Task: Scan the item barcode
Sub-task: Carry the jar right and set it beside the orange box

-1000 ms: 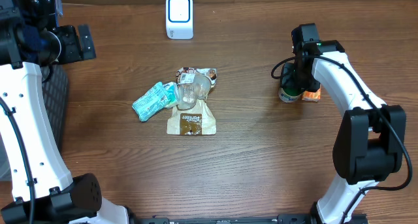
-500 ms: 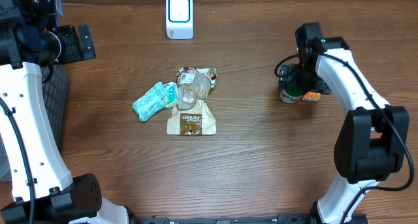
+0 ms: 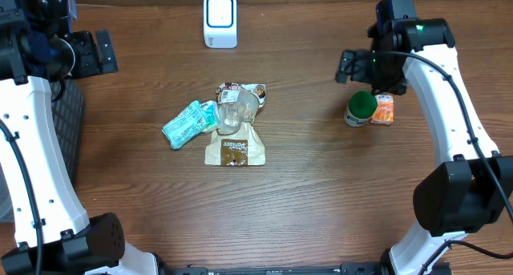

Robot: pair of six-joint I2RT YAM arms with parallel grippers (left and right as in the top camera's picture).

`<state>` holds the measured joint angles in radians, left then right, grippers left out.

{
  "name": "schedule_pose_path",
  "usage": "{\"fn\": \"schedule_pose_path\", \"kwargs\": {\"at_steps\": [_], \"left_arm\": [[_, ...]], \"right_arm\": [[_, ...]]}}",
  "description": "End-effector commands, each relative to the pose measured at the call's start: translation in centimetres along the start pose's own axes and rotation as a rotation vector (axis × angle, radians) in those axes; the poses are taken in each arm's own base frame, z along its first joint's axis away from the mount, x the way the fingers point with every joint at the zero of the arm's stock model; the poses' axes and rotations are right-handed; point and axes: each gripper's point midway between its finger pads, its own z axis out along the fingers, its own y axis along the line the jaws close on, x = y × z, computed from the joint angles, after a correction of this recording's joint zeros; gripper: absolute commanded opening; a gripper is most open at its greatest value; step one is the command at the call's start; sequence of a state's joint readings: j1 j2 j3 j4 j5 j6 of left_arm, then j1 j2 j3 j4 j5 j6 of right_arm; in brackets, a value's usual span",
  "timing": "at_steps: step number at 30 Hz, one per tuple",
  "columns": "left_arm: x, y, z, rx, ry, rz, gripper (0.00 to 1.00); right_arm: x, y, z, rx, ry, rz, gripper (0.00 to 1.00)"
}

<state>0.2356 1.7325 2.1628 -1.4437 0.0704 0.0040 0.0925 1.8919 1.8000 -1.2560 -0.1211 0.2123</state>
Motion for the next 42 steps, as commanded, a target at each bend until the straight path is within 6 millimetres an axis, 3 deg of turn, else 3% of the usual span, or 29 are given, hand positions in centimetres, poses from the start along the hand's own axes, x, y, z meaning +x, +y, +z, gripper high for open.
{"fn": "schedule_pose_path", "kwargs": {"at_steps": [1, 2, 3, 4, 5, 10, 14, 18, 21, 30, 34, 38, 42], "left_arm": [[-0.5, -0.3, -0.7, 0.001, -0.029, 0.027, 0.99], [-0.5, -0.3, -0.7, 0.001, -0.029, 0.027, 1.00], [-0.5, -0.3, -0.7, 0.001, -0.029, 0.027, 1.00], [-0.5, -0.3, -0.7, 0.001, -0.029, 0.027, 0.99], [-0.5, -0.3, -0.7, 0.001, -0.029, 0.027, 1.00], [-0.5, -0.3, -0.7, 0.001, -0.029, 0.027, 1.00], [-0.5, -0.3, -0.7, 0.001, -0.029, 0.027, 0.99], [-0.5, -0.3, -0.7, 0.001, -0.029, 0.027, 0.99], [-0.5, -0.3, -0.7, 0.001, -0.029, 0.027, 1.00], [-0.5, -0.3, -0.7, 0.001, -0.029, 0.027, 1.00], [-0.5, -0.3, -0.7, 0.001, -0.029, 0.027, 1.00], [-0.5, -0.3, -0.7, 0.001, -0.029, 0.027, 1.00], [-0.5, -0.3, -0.7, 0.001, -0.028, 0.027, 1.00]], "right_arm": [[0.2, 4.1, -0.9, -0.205, -0.003, -0.030, 0.73], [0.4, 4.4, -0.3, -0.207, 0.001, -0.034, 0.57], [0.6, 4.6, 0.1, -0.208, 0.005, -0.038, 0.51], [0.9, 4.9, 0.7, -0.209, 0.013, -0.047, 0.37], [1.3, 5.2, 1.5, -0.208, 0.023, -0.054, 0.33], [2.5, 4.4, 4.9, -0.108, 0.026, -0.021, 0.33], [2.8, 3.1, 6.3, -0.028, 0.012, -0.028, 0.33], [2.2, 0.7, 6.6, 0.108, -0.020, -0.027, 0.33], [2.0, -0.1, 6.5, 0.153, -0.033, -0.028, 0.33], [2.3, -0.3, 6.7, 0.161, -0.019, -0.040, 0.33], [3.1, 0.6, 8.0, 0.108, 0.038, -0.117, 0.27], [3.6, 0.1, 9.5, 0.123, 0.079, -0.131, 0.20], [3.5, -0.6, 9.7, 0.160, 0.074, -0.128, 0.19]]}}
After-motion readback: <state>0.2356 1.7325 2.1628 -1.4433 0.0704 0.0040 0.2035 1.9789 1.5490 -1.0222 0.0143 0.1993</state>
